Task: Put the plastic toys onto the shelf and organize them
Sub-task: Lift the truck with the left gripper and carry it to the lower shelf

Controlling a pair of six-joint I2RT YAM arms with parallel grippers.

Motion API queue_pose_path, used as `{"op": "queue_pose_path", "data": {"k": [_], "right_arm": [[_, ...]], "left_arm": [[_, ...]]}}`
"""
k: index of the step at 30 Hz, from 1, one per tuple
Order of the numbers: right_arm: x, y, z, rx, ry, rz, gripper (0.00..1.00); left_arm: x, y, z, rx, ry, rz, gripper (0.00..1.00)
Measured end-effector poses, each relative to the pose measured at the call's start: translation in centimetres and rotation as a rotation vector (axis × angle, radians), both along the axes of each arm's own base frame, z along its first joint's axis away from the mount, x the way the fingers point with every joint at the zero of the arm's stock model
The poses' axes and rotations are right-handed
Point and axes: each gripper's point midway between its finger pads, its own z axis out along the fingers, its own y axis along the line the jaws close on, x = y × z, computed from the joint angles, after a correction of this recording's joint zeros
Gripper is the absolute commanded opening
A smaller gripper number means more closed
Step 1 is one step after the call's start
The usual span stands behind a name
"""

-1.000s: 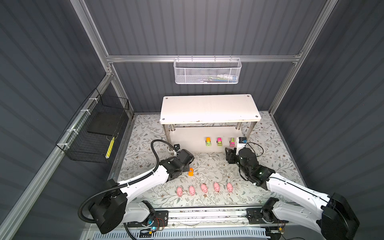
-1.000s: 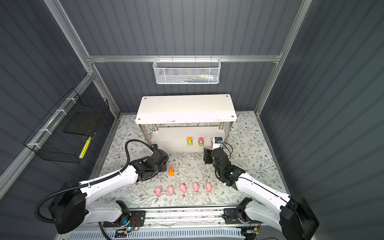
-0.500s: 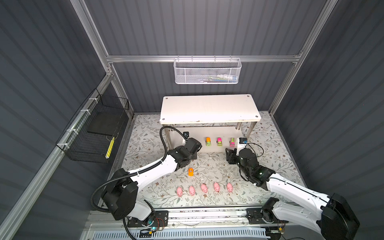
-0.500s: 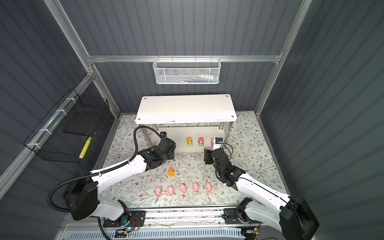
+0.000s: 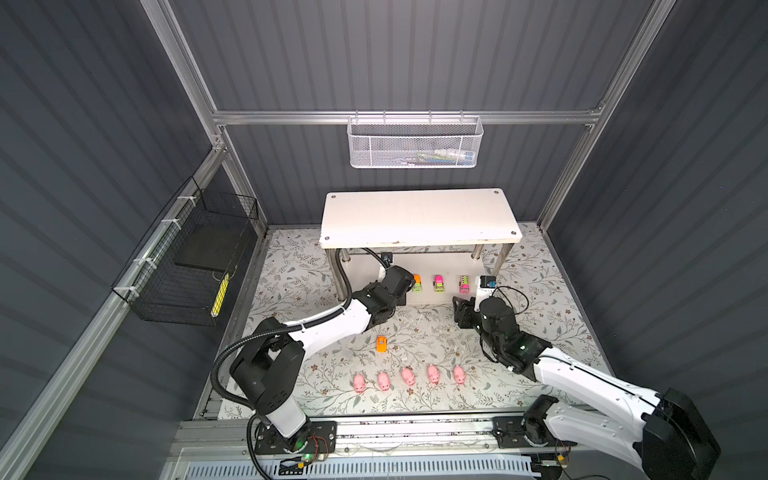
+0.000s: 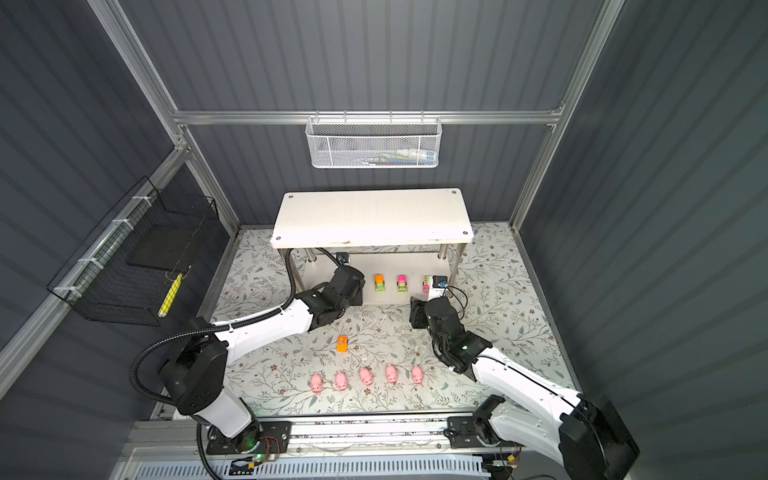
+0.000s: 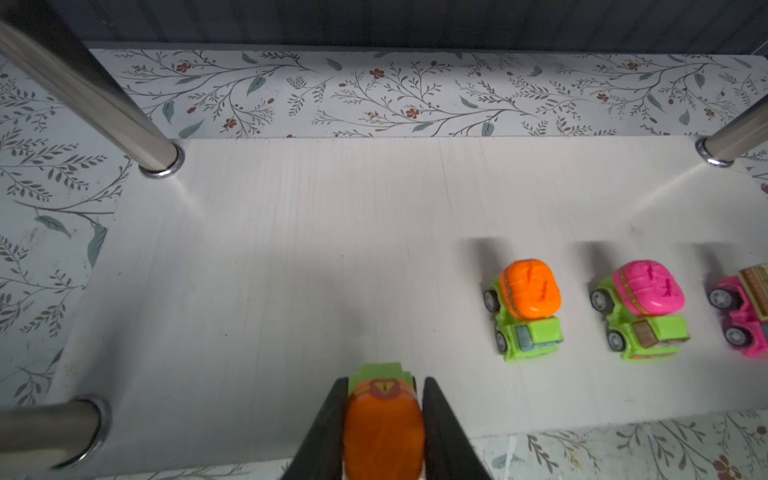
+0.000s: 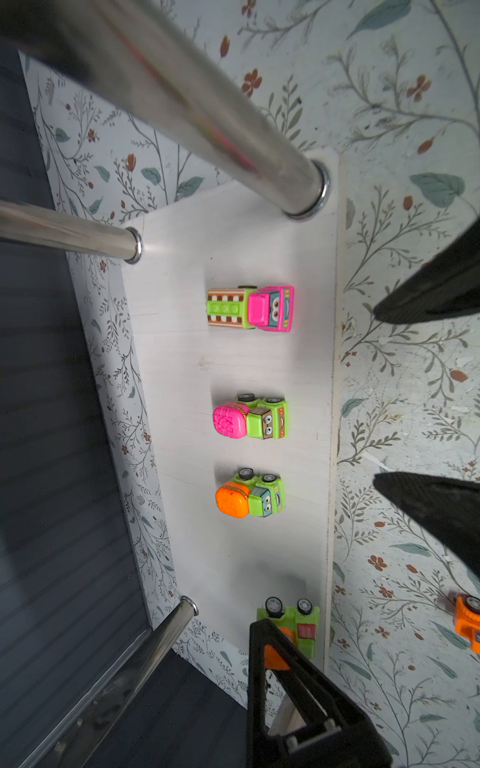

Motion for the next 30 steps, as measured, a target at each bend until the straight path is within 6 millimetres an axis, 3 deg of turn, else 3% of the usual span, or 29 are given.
{"op": "queue_pose_path", "data": {"k": [12,30], "right_arm": [[-0.1,-0.2,0.2,0.003,-0.003,-0.004,0.59],[0.0,-0.4,0.0,-0.001,0.002,-0.01,0.59]], "left_arm": [[1.9,-1.2,-2.2,0.038,-0.003,-0.003,0.32],[3.7,-1.2,-1.8,0.008,-0.032,0.025,0.36]]}}
